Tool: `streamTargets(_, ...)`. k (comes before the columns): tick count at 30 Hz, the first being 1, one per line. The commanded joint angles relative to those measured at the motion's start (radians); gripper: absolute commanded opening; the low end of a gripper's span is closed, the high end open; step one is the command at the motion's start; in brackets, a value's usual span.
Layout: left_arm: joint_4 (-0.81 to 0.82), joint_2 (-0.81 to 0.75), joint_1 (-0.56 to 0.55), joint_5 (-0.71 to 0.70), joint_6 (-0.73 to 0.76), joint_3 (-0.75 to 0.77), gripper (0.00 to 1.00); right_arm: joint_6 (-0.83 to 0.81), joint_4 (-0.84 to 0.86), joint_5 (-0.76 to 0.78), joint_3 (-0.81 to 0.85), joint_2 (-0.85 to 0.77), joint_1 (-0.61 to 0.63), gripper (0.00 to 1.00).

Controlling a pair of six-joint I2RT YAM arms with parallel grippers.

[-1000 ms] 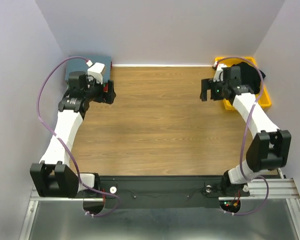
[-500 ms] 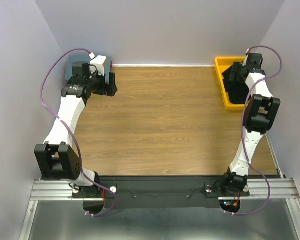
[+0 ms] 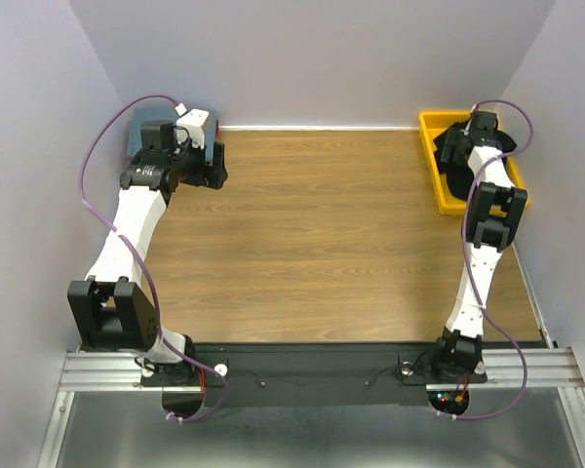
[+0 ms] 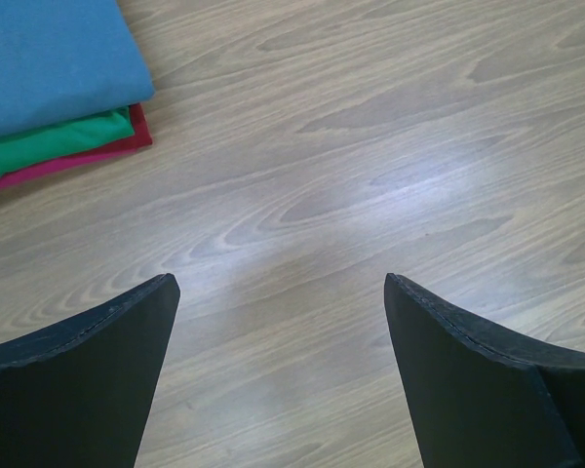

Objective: Fold and stack the t-shirts
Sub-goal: Grab the tshirt from the pile, then move the tshirt to the center of the board

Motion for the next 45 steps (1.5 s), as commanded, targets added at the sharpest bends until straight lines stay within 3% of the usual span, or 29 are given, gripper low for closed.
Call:
streamTargets(1,0.036,0.002,-0.004,0.002,0.018,0.005,0.99,0.022,0.026,0.001,0.027,0.042,-0.041,0.83)
streamTargets(2,0.036,0.006,-0.004,0.005,0.020,0.011,0.99,0.019,0.024,-0.005,0.027,0.041,-0.049,0.74)
streamTargets(3,0.036,0.010,-0.004,0.009,0.021,0.016,0.98,0.007,0.024,-0.009,0.029,0.033,-0.051,0.55)
streamTargets(4,0.036,0.012,-0.004,0.009,0.021,0.020,0.98,0.000,0.024,-0.011,0.026,0.024,-0.051,0.45)
streamTargets(7,0.036,0.021,-0.002,0.015,0.025,0.039,0.99,-0.015,0.024,-0.040,0.014,-0.040,-0.051,0.18)
streamTargets(10,0.034,0.022,-0.004,0.021,0.028,0.054,0.99,-0.007,0.020,-0.089,0.011,-0.105,-0.051,0.01)
streamTargets(18,0.062,-0.014,0.004,0.082,0.017,0.044,0.99,-0.006,-0.011,-0.334,0.000,-0.408,-0.025,0.01)
streamTargets(27,0.096,-0.059,0.042,0.194,-0.032,0.030,0.99,0.078,-0.066,-0.719,-0.008,-0.663,0.057,0.01)
streamTargets(34,0.146,-0.102,0.113,0.318,-0.068,0.001,0.99,0.106,-0.071,-0.974,-0.230,-0.829,0.187,0.01)
streamTargets(35,0.151,-0.106,0.121,0.329,-0.064,-0.015,0.99,0.097,-0.077,-0.994,-0.311,-0.841,0.201,0.02)
streamTargets(37,0.157,-0.125,0.134,0.341,-0.035,-0.030,0.99,0.050,-0.106,-1.031,-0.409,-0.881,0.256,0.23)
streamTargets(39,0.148,-0.135,0.138,0.343,-0.005,-0.053,0.99,0.013,-0.126,-1.032,-0.575,-0.913,0.323,0.65)
streamTargets(40,0.142,-0.145,0.136,0.337,0.032,-0.061,0.99,-0.019,-0.147,-1.029,-0.622,-0.941,0.342,0.98)
streamTargets(45,0.085,-0.172,0.133,0.367,0.190,-0.130,0.99,-0.049,-0.172,-0.962,-0.854,-1.005,0.357,1.00)
